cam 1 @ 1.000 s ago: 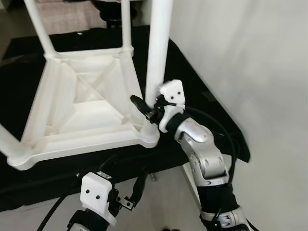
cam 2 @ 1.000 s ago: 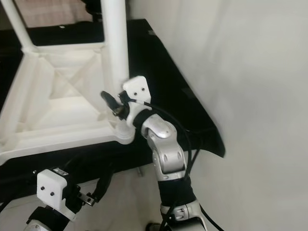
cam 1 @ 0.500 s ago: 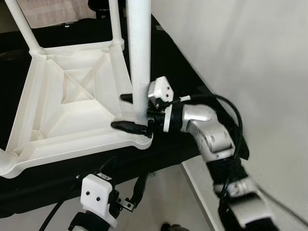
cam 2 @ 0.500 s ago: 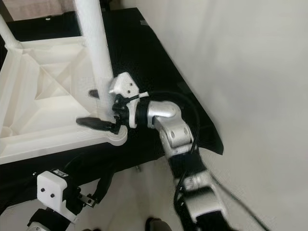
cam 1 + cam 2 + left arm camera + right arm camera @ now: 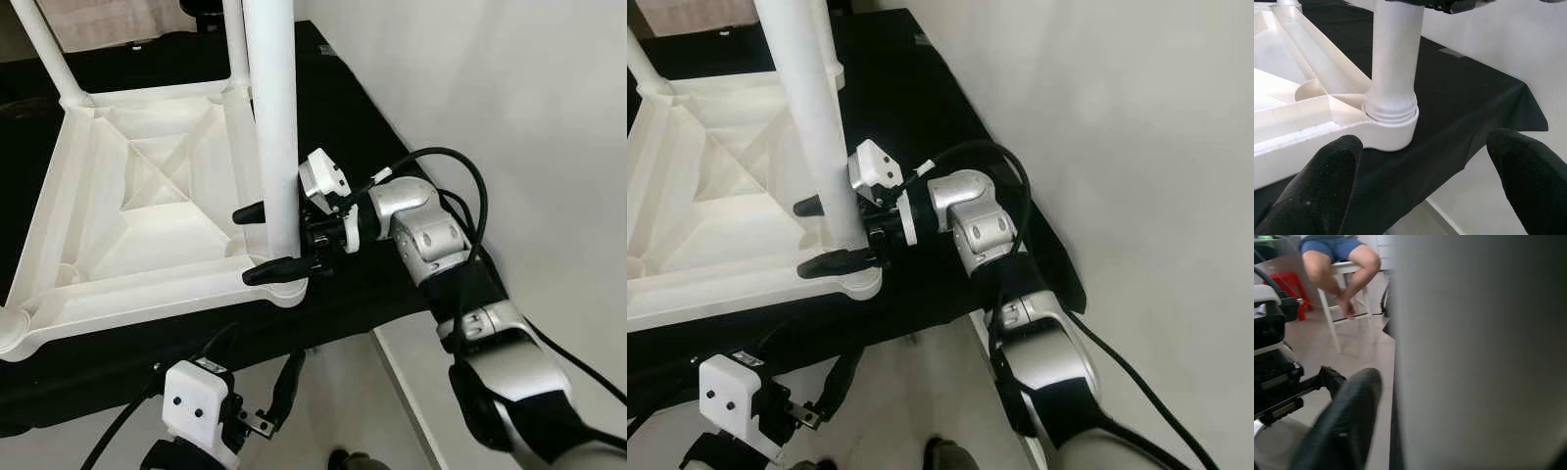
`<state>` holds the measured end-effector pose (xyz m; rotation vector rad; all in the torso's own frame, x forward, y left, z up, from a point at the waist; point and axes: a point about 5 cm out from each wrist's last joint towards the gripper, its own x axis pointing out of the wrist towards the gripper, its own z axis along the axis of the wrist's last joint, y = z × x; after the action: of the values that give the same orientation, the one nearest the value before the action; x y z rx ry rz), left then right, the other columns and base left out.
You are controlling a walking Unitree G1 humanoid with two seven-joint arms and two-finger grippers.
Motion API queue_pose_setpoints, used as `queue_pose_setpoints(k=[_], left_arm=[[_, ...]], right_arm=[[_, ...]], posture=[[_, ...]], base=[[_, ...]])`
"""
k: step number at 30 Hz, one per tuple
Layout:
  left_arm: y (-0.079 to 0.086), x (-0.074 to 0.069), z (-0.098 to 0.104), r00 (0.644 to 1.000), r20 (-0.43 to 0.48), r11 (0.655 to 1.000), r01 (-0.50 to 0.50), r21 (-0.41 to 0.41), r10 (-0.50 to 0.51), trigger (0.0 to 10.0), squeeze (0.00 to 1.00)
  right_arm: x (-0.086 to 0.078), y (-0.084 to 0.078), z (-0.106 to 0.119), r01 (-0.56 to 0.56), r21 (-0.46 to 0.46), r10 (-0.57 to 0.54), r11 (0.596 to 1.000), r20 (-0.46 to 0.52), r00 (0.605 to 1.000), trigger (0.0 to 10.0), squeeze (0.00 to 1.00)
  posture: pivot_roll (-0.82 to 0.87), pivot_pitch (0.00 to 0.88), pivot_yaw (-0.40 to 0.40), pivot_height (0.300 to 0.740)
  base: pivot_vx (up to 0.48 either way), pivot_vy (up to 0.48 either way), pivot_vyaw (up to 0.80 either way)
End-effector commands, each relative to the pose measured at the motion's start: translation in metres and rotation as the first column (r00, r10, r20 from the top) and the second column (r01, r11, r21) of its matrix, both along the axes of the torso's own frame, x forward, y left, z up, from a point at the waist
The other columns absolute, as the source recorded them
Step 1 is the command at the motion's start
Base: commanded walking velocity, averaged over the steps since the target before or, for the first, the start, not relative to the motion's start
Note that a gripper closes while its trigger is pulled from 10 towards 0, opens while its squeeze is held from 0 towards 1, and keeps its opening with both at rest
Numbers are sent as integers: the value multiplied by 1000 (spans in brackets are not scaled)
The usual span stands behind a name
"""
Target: Building children table
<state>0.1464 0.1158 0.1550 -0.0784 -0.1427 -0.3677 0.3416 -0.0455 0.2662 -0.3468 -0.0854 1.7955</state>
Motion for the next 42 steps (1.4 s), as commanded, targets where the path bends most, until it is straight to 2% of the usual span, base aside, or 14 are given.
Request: queue_pose_setpoints(k=[1, 15, 17, 18, 20, 22, 29, 30, 31, 36, 37, 38, 40, 42], left_arm=[[0, -3, -1, 1000, -16, 1000, 4, 11, -4, 10000, 0], [-1, -1, -2, 1000, -17, 1000, 5, 5, -5, 10000, 0], [1, 0, -2, 1000, -13, 1000, 5, 6, -5, 10000, 0], [1, 0, -2, 1000, -13, 1000, 5, 6, -5, 10000, 0], [4, 2, -1, 1000, -9, 1000, 3, 8, -3, 10000, 0], [5, 4, -1, 1000, -7, 1000, 3, 8, -3, 10000, 0], [5, 9, -5, 1000, -2, 1000, 21, 18, -21, 10000, 0], [4, 10, -5, 1000, -1, 1000, 23, 19, -23, 10000, 0], [4, 11, -5, 1000, 1, 1000, 18, 19, -18, 10000, 0], [5, 12, -6, 1000, 5, 1000, 9, 17, -9, 10000, 0], [4, 12, -6, 1000, 5, 1000, 8, 17, -8, 10000, 0], [4, 12, -6, 1000, 5, 1000, 8, 17, -8, 10000, 0], [3, 11, -6, 1000, 5, 1000, 11, 15, -11, 10000, 0], [3, 11, -6, 1000, 5, 1000, 13, 15, -13, 10000, 0]], right_arm=[[-2, 4, -4, -74, -27, 74, 997, -18, 997, 0, 0], [15, -29, -18, 302, 109, -300, 947, -39, 953, 0, 0], [15, -34, -41, 683, 151, -682, 715, -68, 729, 0, 0], [15, -34, -41, 683, 151, -682, 715, -68, 729, 0, 0], [-4, -32, -68, 886, 127, -882, 446, -105, 459, 0, 0], [-29, -22, -82, 916, 98, -909, 388, -122, 398, 0, 0], [-33, 11, -80, 888, 129, -871, 441, -178, 459, 0, 0], [-30, 15, -78, 873, 128, -856, 470, -175, 486, 7961, 0], [-30, 17, -74, 859, 134, -834, 494, -204, 512, 10000, 0], [-37, 22, -66, 845, 141, -807, 516, -252, 535, 10000, 0], [-38, 22, -59, 780, 171, -732, 602, -272, 625, 10000, 1000], [-38, 22, -59, 780, 171, -732, 602, -272, 625, 10000, 1000], [-33, 10, -38, 540, 241, -492, 807, -233, 839, 10000, 1000], [-30, 4, -30, 457, 253, -416, 853, -200, 887, 10000, 1000]], posture=[[-8, 245, -43, 740], [-35, 240, -46, 740], [-48, 240, -47, 740], [-48, 240, -47, 740], [-67, 239, -30, 740], [-67, 239, -30, 740], [-69, 196, -25, 740], [-68, 192, -31, 740], [-68, 186, -34, 740], [-68, 185, -34, 740], [-67, 181, -35, 740], [-67, 181, -35, 740], [-60, 180, -38, 740], [-58, 181, -39, 740]], base=[[0, 0, 0], [0, 0, 0], [0, 0, 0], [0, 0, 0], [0, 0, 0], [0, 0, 0], [0, 0, 0], [0, 0, 0], [0, 0, 0], [0, 0, 0], [0, 0, 0], [0, 0, 0], [0, 0, 0], [0, 0, 0]])
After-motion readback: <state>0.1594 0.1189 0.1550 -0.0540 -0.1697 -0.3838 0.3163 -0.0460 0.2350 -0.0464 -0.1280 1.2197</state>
